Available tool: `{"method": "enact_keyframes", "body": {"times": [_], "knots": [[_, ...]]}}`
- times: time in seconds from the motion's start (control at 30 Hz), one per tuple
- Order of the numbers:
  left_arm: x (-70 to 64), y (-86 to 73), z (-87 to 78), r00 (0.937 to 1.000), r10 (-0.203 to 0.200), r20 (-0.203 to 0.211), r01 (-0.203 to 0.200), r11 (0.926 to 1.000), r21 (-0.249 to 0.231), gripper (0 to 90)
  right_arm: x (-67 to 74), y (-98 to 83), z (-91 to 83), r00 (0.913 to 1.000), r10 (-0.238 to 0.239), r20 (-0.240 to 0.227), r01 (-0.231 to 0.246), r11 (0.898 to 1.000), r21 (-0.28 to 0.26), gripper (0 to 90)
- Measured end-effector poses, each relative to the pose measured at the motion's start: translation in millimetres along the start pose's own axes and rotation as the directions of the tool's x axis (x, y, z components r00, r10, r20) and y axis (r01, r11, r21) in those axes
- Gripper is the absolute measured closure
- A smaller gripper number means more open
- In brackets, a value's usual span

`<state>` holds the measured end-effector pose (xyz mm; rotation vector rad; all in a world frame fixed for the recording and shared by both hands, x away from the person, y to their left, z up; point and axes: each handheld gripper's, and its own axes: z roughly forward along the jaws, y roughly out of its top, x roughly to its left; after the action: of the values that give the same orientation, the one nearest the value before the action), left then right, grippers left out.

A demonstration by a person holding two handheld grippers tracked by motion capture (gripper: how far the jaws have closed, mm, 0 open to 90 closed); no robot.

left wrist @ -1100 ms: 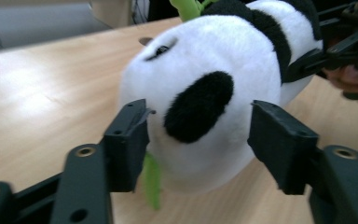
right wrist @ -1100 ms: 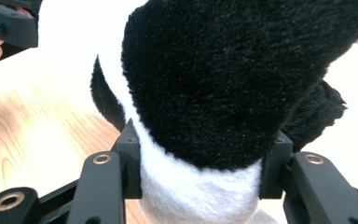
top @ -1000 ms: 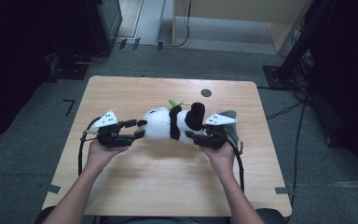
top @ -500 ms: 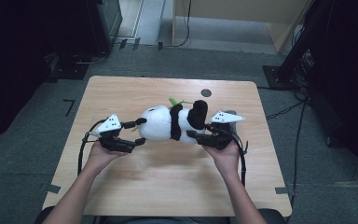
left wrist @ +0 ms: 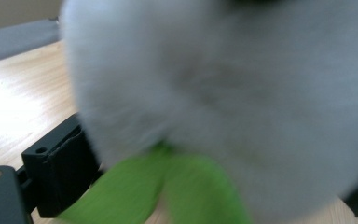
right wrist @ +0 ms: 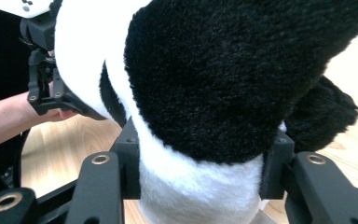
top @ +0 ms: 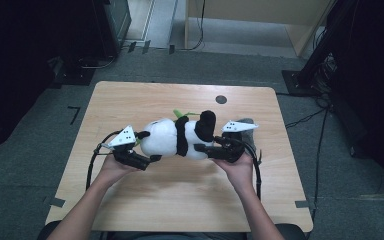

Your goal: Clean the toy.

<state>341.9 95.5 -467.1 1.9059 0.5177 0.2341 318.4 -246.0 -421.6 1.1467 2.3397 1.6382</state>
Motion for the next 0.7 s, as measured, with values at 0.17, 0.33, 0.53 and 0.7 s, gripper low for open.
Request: {"method": "enact_keyframes", "body": {"times": [0.17, 0.33, 0.53, 0.7], "knots": [[2.9, -2.1, 4.3, 0.9998, -0.017, -0.011, 0.017, 0.9995, 0.026, 13.3, 2.7, -0.5, 0.7, 0.9983, -0.035, 0.047, 0.034, 0.999, 0.027, 47.0], [2.5, 3.3, 1.4, 0.9976, -0.06, -0.034, 0.061, 0.9981, 0.013, 26.4, 0.3, -0.7, 1.8, 0.9984, -0.006, 0.057, 0.005, 1.0, 0.019, 42.0], [-3.6, 11.1, -2.4, 0.9906, -0.134, -0.024, 0.134, 0.9909, -0.007, 42.6, -2.6, 0.4, -2.6, 0.9966, -0.032, 0.076, 0.035, 0.999, -0.039, 24.9], [0.6, 16.4, -6.4, 0.9839, -0.179, 0.001, 0.179, 0.9839, 0.007, 46.3, -9.3, -1.9, -6.0, 0.9981, -0.037, 0.049, 0.041, 0.996, -0.084, 21.6]]}}
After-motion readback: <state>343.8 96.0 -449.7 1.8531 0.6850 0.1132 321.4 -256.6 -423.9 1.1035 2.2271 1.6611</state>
